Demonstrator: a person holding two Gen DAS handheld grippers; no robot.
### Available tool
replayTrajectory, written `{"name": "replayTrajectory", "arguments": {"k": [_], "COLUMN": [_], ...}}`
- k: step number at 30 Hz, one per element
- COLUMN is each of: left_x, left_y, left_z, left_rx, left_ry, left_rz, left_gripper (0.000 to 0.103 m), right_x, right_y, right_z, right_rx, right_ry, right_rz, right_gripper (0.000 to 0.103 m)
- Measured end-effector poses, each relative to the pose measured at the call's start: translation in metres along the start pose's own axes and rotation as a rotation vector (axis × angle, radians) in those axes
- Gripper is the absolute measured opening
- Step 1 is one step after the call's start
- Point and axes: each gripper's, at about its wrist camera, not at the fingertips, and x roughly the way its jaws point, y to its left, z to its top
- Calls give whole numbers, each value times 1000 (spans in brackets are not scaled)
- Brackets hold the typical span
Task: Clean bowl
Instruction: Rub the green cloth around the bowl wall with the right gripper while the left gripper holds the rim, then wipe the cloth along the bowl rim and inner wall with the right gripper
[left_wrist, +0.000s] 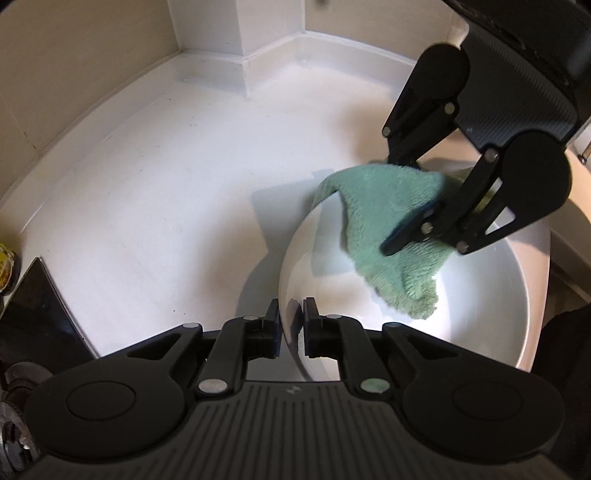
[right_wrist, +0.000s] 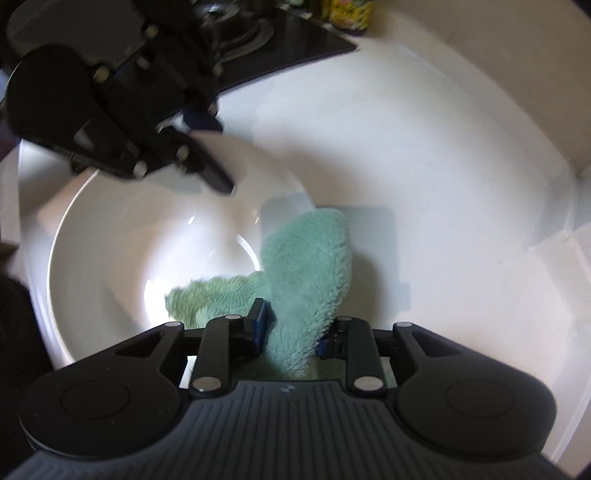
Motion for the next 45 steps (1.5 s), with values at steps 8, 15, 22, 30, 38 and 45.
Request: {"name": "replayTrajectory", "arguments": {"k": [8, 15, 22, 30, 38, 45], "left_x": [5, 7, -6, 1, 2, -2], "left_y": [-6, -3, -19, -24, -21, -34], "left_z": [4, 4, -17, -19, -21, -18], "left_rx": [111, 17, -247, -268, -223, -70], "left_ry": [17, 10, 24, 13, 8, 37], "left_rz": [-18, -11, 136, 175, 160, 167], "left_gripper": [11, 16, 23, 15, 13, 15], "right_x": [3, 8, 3, 2, 3, 1], "right_y": [0, 2, -1, 7, 7, 7], "right_z": [10, 19, 5, 3, 0, 4], "right_rx": [-103, -69, 113, 95, 94, 30], "right_ry": [52, 41, -20, 0, 5, 17], "right_rz": [15, -18, -24, -15, 2, -6], "right_gripper": [24, 26, 23, 23, 23, 24]}}
